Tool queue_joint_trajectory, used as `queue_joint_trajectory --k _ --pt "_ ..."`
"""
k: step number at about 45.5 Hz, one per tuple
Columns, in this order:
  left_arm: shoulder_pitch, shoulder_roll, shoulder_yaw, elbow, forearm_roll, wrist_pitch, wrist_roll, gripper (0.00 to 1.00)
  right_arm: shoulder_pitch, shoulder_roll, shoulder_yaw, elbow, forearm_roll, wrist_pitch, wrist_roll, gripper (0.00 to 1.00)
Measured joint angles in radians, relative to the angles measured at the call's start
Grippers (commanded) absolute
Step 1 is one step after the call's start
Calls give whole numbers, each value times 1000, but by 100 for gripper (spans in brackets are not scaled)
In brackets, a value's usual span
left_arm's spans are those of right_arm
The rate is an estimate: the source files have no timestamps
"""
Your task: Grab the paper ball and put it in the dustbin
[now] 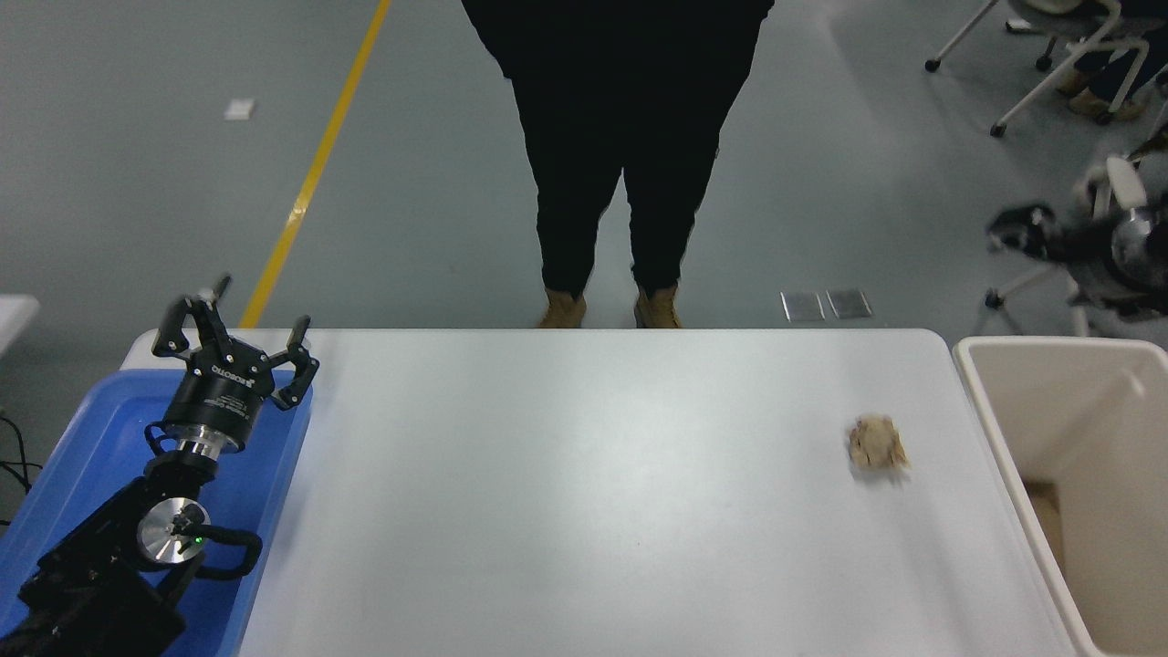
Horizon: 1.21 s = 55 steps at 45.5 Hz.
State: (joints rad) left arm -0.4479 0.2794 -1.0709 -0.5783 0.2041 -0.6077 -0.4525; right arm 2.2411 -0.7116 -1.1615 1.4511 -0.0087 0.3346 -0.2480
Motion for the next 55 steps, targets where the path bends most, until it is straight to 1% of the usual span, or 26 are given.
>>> queue_joint_trajectory --k 9,15,22,30,34,38,45,47,55 --pt "0 1 0 0 0 0 0 98 230 2 -58 80 0 197 -1 100" --pt "0 1 0 0 0 0 0 98 342 5 -75 104 0 299 0 100" --pt "0 1 0 0 0 0 0 98 418 13 -83 118 0 366 -1 100" --pt "0 1 0 0 0 0 0 98 423 24 -85 123 -4 388 -1 100" --pt "0 1 -1 0 0 0 0 98 385 29 -84 120 -7 374 -1 100" --pt "0 1 -1 0 0 0 0 98 314 32 -82 114 -11 331 -2 100" --pt "0 1 -1 0 0 0 0 98 116 57 -58 73 -15 197 -2 100" --pt "0 1 -1 0 0 0 0 98 3 87 -34 31 -15 135 -2 100" --pt "0 1 -1 0 0 0 0 98 -258 160 18 -112 -13 -6 -1 100"
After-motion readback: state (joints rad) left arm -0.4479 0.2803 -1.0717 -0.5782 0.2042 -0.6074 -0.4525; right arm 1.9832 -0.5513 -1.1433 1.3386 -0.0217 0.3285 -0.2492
